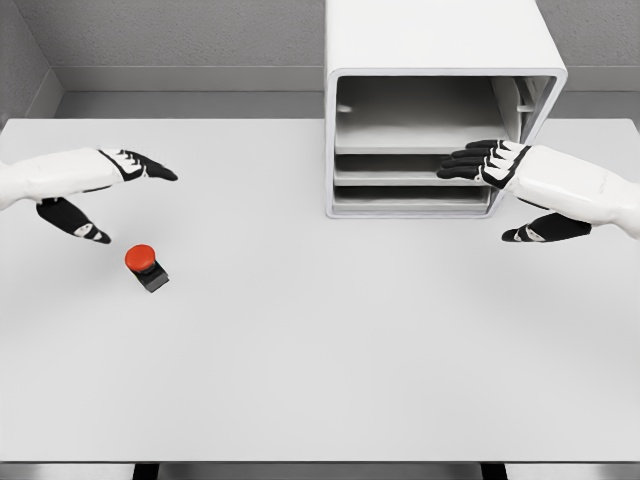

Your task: Slide open multi-storey tabletop storage cabinets and put open load switch and slide close multi-storey tabletop storage cabinets

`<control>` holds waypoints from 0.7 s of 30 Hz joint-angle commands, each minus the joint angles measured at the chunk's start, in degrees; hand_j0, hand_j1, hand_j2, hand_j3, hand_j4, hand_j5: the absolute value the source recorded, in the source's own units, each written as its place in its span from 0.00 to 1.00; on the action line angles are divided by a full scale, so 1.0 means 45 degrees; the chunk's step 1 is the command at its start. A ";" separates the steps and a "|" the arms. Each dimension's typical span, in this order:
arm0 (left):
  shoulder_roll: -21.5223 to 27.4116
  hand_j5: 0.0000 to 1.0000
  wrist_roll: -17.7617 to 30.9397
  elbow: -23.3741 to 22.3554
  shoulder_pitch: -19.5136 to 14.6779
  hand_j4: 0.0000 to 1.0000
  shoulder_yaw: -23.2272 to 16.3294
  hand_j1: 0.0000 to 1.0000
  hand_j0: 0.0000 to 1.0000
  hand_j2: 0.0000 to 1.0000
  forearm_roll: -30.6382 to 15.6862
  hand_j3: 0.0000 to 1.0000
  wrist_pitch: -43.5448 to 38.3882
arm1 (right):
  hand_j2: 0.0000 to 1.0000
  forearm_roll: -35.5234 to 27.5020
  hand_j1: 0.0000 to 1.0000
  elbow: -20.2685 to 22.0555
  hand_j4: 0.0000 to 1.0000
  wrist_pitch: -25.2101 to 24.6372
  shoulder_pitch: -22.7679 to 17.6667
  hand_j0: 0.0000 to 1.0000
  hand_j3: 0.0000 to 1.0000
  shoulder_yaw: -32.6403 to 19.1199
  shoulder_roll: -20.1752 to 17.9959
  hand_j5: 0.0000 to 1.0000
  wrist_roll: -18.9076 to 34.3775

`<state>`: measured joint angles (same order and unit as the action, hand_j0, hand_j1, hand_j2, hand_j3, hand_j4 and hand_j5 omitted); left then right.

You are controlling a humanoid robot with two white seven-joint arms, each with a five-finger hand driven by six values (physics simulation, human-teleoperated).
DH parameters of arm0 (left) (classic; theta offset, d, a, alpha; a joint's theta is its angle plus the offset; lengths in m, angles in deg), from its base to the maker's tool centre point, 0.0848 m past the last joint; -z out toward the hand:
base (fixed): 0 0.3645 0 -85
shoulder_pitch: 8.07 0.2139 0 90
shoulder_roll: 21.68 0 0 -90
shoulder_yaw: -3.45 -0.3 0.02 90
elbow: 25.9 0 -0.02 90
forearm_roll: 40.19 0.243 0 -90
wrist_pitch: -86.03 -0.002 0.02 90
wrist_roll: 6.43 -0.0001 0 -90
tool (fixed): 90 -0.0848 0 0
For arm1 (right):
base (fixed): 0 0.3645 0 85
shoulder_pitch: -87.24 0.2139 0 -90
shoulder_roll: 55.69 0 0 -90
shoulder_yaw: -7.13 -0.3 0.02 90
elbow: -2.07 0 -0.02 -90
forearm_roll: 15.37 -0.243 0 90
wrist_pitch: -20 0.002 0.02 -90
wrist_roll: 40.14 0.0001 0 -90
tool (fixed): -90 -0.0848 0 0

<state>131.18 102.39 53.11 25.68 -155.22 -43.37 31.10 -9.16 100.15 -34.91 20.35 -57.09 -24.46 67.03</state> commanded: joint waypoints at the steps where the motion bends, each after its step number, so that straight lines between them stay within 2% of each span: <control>1: 0.0151 1.00 0.0897 -0.0175 0.0000 1.00 0.0044 1.00 1.00 1.00 -0.0172 1.00 -0.0016 | 1.00 -0.0092 1.00 0.0003 1.00 -0.0021 0.0019 1.00 1.00 -0.0006 0.0014 1.00 -0.0007; 3: 0.0424 1.00 0.0955 -0.0136 0.0058 1.00 0.0083 1.00 1.00 1.00 -0.0270 1.00 -0.0016 | 1.00 -0.0092 1.00 -0.0017 1.00 -0.0021 0.0175 1.00 1.00 -0.0006 0.0033 1.00 -0.0007; 7: 0.0483 1.00 0.0955 -0.0058 0.0332 1.00 0.0025 1.00 1.00 1.00 -0.0250 1.00 -0.0016 | 1.00 -0.0072 1.00 -0.0505 1.00 -0.0021 0.0410 1.00 1.00 0.0014 0.0619 1.00 0.0090; 10: 0.0366 1.00 0.0916 -0.0058 0.0605 1.00 0.0044 1.00 1.00 1.00 -0.0211 1.00 -0.0016 | 1.00 -0.0072 1.00 -0.0759 1.00 -0.0021 0.0703 1.00 1.00 0.0072 0.0853 1.00 0.0481; 12: 0.0230 1.00 0.0897 -0.0039 0.0859 1.00 0.0083 1.00 1.00 1.00 -0.0172 1.00 -0.0016 | 1.00 -0.0033 1.00 -0.1325 1.00 -0.0021 0.0840 1.00 1.00 0.0072 0.1204 1.00 0.1047; 13: 0.0093 1.00 0.0897 -0.0039 0.1093 1.00 0.0181 1.00 1.00 1.00 -0.0172 1.00 -0.0016 | 1.00 -0.0013 1.00 -0.1267 1.00 -0.0021 0.0859 1.00 1.00 0.0170 0.1283 1.00 0.1165; 17: -0.0376 1.00 0.0897 -0.0039 0.1152 1.00 0.0220 1.00 1.00 1.00 -0.0172 1.00 -0.0016 | 1.00 0.0006 1.00 -0.0584 1.00 -0.0021 0.1133 1.00 1.00 0.0385 0.1518 1.00 0.1165; 21: -0.0689 1.00 0.0897 -0.0019 0.1152 1.00 0.0200 1.00 1.00 1.00 -0.0152 1.00 -0.0016 | 1.00 0.0006 1.00 -0.0603 1.00 -0.0021 0.1426 1.00 1.00 0.1010 0.2142 1.00 0.1184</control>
<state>128.93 106.44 52.96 30.95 -154.39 -43.72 31.13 -8.75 97.23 -34.89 26.95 -53.71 -16.10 72.24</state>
